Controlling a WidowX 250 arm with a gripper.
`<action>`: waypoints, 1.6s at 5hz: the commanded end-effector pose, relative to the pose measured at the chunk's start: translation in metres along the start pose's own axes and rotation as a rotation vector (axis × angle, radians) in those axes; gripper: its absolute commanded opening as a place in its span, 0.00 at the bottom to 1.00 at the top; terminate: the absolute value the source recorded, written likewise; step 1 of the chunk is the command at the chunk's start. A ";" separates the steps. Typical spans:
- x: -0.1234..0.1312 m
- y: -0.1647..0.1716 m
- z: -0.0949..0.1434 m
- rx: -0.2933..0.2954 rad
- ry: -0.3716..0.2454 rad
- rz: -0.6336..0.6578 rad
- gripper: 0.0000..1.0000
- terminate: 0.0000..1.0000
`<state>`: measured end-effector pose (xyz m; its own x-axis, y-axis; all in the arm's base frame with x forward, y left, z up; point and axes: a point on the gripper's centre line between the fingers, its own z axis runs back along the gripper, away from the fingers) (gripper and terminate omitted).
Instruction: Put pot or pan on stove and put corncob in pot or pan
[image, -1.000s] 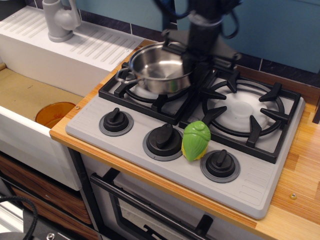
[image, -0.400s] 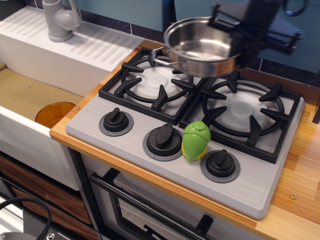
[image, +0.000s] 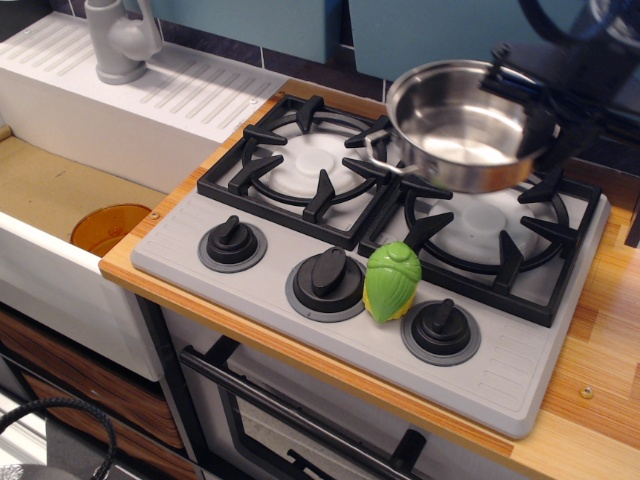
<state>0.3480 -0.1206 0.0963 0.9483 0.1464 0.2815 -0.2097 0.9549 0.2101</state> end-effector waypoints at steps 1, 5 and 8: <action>0.026 -0.011 -0.011 -0.061 -0.103 0.019 0.00 0.00; 0.033 0.005 -0.016 -0.079 -0.087 -0.044 1.00 0.00; 0.019 0.027 0.028 -0.079 0.025 -0.094 1.00 0.00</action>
<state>0.3441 -0.0980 0.1039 0.9859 0.0528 0.1587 -0.0843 0.9763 0.1994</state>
